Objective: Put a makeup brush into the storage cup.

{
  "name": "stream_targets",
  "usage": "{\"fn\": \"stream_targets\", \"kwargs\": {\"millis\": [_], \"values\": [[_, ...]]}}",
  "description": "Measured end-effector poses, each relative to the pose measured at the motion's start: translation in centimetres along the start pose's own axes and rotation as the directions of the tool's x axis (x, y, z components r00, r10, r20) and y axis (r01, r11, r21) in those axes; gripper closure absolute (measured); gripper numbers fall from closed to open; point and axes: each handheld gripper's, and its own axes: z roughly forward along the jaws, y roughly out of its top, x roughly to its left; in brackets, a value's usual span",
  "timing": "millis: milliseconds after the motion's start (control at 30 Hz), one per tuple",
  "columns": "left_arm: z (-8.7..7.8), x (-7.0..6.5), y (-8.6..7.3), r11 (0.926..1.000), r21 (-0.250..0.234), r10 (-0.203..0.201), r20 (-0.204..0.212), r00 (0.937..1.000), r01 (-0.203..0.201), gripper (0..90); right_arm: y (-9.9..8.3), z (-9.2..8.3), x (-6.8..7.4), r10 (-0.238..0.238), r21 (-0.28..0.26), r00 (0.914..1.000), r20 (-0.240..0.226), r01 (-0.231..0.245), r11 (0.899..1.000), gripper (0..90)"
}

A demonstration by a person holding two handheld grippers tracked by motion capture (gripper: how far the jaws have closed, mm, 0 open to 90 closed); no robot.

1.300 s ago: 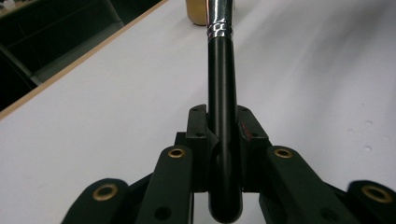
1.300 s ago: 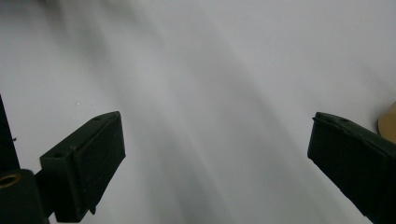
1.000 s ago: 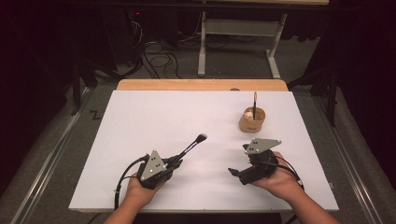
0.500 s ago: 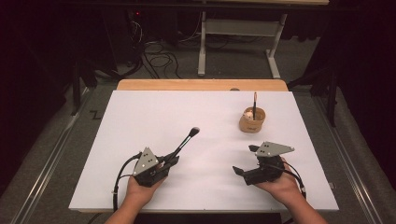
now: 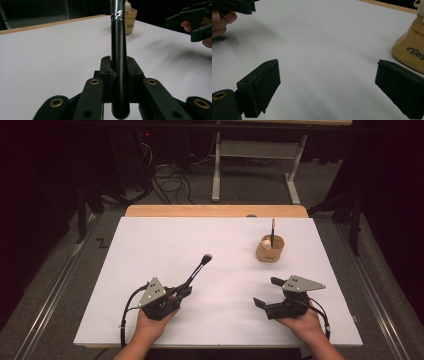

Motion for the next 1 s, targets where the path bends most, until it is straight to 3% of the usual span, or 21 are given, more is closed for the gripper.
{"fn": "stream_targets", "kwargs": {"millis": [233, 633, 1000], "values": [[0.0, 0.0, 0.0, 0.9998, -0.017, -0.012, 0.013, 0.9999, 0.012, 78.8, -0.2, -0.4, 0.3, 0.001, -0.051, 1.0000, -0.003, -0.001, 0.999, 8.7], [0.5, -0.1, 0.5, 0.9988, -0.037, -0.031, 0.047, 0.9984, 0.033, 78.9, 0.7, -0.7, 0.9, 0.000, -0.132, 0.9984, -0.056, -0.008, 0.991, 14.0], [1.4, -1.0, 1.8, 0.9986, -0.053, 0.001, 0.072, 0.9974, 0.003, 78.9, 2.1, 0.6, 1.7, 0.020, -0.173, 0.9935, -0.112, -0.039, 0.984, 16.1]]}}
